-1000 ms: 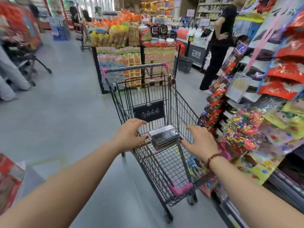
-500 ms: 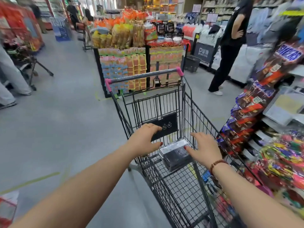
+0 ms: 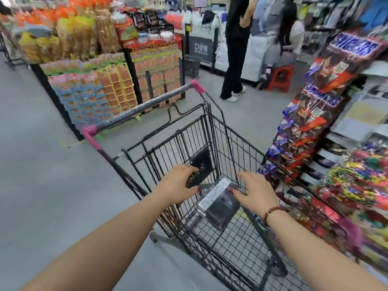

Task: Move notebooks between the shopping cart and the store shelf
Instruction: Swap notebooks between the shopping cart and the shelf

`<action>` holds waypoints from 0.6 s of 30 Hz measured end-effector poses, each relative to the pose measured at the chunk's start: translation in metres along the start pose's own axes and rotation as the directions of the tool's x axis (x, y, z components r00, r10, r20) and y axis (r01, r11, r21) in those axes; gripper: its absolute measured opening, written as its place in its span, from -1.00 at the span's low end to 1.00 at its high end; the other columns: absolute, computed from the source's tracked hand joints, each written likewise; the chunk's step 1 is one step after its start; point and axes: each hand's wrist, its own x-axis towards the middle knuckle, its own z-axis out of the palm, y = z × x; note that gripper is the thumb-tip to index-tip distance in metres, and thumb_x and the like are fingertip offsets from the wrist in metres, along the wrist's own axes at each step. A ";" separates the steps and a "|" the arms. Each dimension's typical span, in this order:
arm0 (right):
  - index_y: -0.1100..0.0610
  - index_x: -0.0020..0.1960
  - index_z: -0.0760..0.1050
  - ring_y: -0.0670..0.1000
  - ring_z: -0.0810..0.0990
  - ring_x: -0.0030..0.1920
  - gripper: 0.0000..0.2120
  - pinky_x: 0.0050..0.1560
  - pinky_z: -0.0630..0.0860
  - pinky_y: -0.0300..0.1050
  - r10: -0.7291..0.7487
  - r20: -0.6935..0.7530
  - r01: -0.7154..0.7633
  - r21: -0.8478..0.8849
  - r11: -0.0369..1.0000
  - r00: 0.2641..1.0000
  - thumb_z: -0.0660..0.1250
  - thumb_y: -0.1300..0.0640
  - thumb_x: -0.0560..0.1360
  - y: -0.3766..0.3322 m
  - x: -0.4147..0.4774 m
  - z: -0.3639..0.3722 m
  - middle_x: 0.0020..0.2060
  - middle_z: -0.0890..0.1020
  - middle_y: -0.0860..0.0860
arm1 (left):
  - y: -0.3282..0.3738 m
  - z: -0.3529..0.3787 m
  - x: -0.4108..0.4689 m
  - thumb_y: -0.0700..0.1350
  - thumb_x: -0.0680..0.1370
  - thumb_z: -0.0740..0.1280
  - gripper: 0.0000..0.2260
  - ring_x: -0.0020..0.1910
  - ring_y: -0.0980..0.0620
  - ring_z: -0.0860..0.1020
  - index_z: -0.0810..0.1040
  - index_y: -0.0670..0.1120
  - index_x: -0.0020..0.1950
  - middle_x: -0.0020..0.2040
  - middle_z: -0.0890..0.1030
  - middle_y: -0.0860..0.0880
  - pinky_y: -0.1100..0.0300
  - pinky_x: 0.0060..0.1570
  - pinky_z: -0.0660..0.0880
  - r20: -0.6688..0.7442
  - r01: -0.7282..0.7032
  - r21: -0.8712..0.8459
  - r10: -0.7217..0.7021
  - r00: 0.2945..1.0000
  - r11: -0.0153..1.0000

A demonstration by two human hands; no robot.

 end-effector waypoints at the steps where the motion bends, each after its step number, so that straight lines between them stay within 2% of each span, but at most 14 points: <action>1: 0.02 0.37 0.32 0.03 0.34 0.33 -0.49 0.34 0.33 -0.01 0.024 0.006 -0.024 0.000 1.000 1.000 0.29 -0.10 0.47 0.002 0.005 0.002 0.30 0.45 -0.02 | -0.003 0.003 0.011 0.06 0.50 0.32 -0.47 0.39 0.00 0.31 0.31 -0.01 0.44 0.40 0.40 -0.02 0.13 0.38 0.26 0.018 -0.018 0.002 0.018 1.000 1.000; 4: 0.04 0.40 0.30 0.05 0.34 0.33 -0.47 0.34 0.30 -0.04 0.091 0.023 -0.091 -0.001 0.996 0.996 0.28 -0.09 0.48 0.012 0.023 0.014 0.31 0.44 0.00 | -0.008 0.017 0.045 0.07 0.49 0.32 -0.46 0.39 0.01 0.31 0.31 -0.01 0.44 0.40 0.40 -0.01 0.14 0.36 0.27 0.067 -0.061 -0.005 0.061 0.996 0.998; 8: 0.04 0.36 0.33 0.07 0.37 0.28 -0.51 0.25 0.36 -0.05 0.151 0.060 -0.151 0.005 0.988 0.987 0.26 -0.08 0.48 0.036 0.054 0.036 0.25 0.48 0.02 | -0.016 0.042 0.091 0.05 0.49 0.33 -0.46 0.38 0.01 0.32 0.32 -0.04 0.44 0.40 0.39 -0.02 0.15 0.34 0.30 0.130 -0.067 -0.040 0.072 0.989 0.997; 18: 0.05 0.38 0.34 0.07 0.39 0.30 -0.48 0.26 0.41 -0.03 0.358 0.187 -0.380 0.101 0.919 0.915 0.27 -0.10 0.48 0.081 0.095 0.104 0.28 0.48 0.03 | -0.045 0.132 0.166 0.04 0.47 0.37 -0.45 0.37 -0.04 0.32 0.34 -0.07 0.41 0.38 0.39 -0.07 0.11 0.33 0.31 0.346 0.018 -0.116 0.023 0.938 0.993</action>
